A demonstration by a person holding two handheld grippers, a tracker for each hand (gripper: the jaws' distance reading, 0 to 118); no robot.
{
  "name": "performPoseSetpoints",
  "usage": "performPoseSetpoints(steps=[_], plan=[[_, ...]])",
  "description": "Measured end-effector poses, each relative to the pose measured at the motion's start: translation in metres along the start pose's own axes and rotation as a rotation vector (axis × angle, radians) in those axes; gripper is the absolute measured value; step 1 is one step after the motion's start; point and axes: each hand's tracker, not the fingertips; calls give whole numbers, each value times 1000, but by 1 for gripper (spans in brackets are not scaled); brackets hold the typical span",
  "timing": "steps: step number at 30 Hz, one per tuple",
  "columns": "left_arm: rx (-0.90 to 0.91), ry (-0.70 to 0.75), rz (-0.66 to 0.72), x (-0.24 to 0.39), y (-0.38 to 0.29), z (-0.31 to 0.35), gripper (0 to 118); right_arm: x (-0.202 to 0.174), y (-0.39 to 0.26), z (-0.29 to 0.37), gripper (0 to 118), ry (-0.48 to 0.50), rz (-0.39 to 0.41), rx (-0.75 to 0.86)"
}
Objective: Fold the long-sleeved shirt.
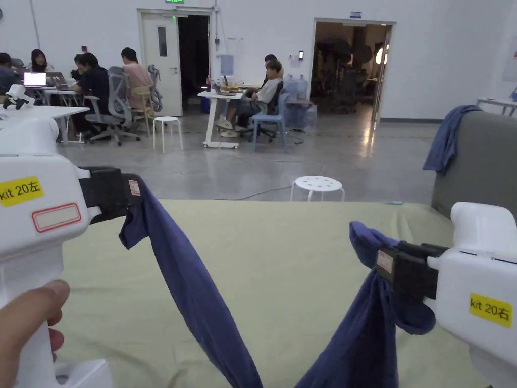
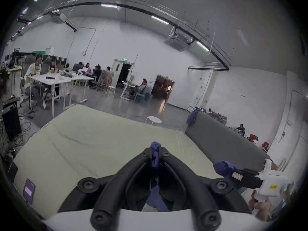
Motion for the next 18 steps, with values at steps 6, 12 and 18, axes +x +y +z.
performPoseSetpoints(steps=[6, 12, 18], plan=[[-51, 41, 56, -10, 64, -63, 4, 0, 94, -49, 9, -61, 68, -11], [-4, 165, 121, -64, 166, -137, 4, 21, 216, -124, 9, -137, 22, -38], [93, 285, 72, -86, 242, -166, 4, 32, 304, -180, 8, -236, 23, -25]])
